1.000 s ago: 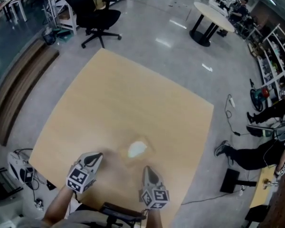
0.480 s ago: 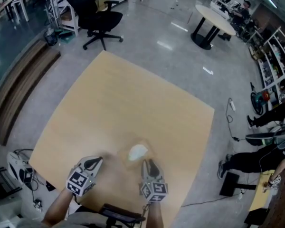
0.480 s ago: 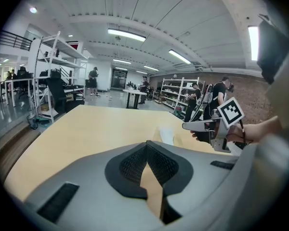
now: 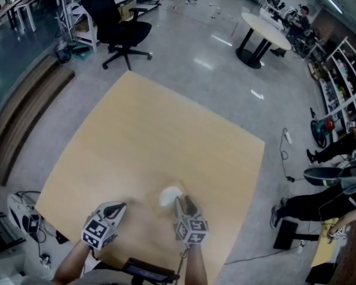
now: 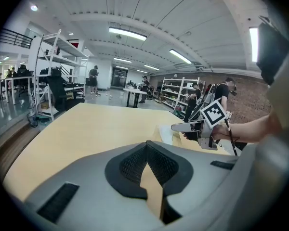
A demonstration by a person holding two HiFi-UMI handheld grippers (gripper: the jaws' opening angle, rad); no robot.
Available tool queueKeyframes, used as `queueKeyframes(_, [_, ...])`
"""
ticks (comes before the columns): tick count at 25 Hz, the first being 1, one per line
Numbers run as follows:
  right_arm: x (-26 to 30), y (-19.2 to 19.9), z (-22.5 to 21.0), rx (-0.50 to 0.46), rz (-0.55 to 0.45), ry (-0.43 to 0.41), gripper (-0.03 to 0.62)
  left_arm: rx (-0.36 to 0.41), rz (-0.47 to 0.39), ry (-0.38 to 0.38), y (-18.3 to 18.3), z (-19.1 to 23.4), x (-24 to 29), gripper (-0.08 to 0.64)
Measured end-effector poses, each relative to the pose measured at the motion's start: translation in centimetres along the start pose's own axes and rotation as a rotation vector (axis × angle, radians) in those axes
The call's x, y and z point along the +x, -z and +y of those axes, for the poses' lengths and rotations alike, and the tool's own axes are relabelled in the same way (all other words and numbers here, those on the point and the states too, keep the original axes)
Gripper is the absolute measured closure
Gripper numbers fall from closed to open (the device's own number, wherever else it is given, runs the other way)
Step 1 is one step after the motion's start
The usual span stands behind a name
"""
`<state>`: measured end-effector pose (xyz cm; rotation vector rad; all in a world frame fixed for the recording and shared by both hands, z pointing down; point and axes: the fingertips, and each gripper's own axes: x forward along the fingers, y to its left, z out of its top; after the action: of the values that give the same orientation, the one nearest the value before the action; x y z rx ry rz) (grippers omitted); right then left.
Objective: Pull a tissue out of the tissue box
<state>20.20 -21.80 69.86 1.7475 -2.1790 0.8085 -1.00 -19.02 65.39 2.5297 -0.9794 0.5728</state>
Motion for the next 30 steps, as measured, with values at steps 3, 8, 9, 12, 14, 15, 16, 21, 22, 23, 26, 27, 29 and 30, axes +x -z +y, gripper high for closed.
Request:
queueKeyframes(3, [0.6, 0.0, -0.1, 0.005, 0.015, -0.016, 0.426, -0.001, 0.011, 0.004, -0.6, -0.2, 0.0, 0.554])
queueKeyframes(8, [0.9, 0.3, 0.0, 0.008, 0.025, -0.034, 0.426, -0.001, 0.009, -0.005, 0.2, 0.1, 0.1, 0.554])
queueKeyframes(9, [0.9, 0.3, 0.0, 0.005, 0.027, -0.034, 0.426, -0.001, 0.008, -0.007, 0.2, 0.2, 0.2, 0.554])
queueKeyframes(12, [1.0, 0.3, 0.3, -0.015, 0.033, -0.045, 0.431, -0.005, 0.003, -0.011, -0.1, 0.3, 0.3, 0.554])
queueKeyframes(14, [1.1, 0.4, 0.5, -0.028, 0.036, -0.050, 0.443, -0.009, 0.012, -0.008, -0.1, 0.2, 0.3, 0.554])
queueKeyframes(15, [1.1, 0.5, 0.5, -0.033, 0.037, -0.048, 0.453, -0.012, 0.019, -0.006, 0.0, 0.2, 0.2, 0.554])
queueKeyframes(16, [1.1, 0.5, 0.4, -0.038, 0.037, -0.044, 0.463, -0.014, 0.020, -0.006, 0.1, 0.2, 0.1, 0.554])
queueKeyframes(21, [1.0, 0.4, 0.1, -0.065, 0.042, -0.030, 0.546, -0.015, 0.001, -0.022, 0.0, 0.4, 0.2, 0.555])
queueKeyframes(22, [1.0, 0.5, 0.1, -0.073, 0.046, -0.026, 0.558, -0.016, 0.004, -0.022, 0.0, 0.5, 0.2, 0.554])
queueKeyframes(23, [1.0, 0.5, 0.2, -0.082, 0.051, -0.024, 0.558, -0.016, 0.010, -0.019, 0.0, 0.5, 0.1, 0.554])
queueKeyframes(26, [1.1, 0.6, 0.3, -0.105, 0.057, -0.021, 0.588, -0.012, 0.015, -0.016, 0.1, 0.5, 0.1, 0.554])
queueKeyframes(27, [1.2, 0.7, 0.4, -0.110, 0.059, -0.022, 0.588, -0.012, 0.008, -0.019, 0.1, 0.6, 0.1, 0.554])
queueKeyframes(29, [1.3, 0.8, 0.4, -0.120, 0.059, -0.020, 0.589, -0.008, 0.001, -0.021, 0.3, 0.7, 0.3, 0.554])
queueKeyframes(30, [1.3, 0.8, 0.3, -0.125, 0.059, -0.018, 0.589, -0.008, 0.003, -0.019, 0.3, 0.6, 0.3, 0.554])
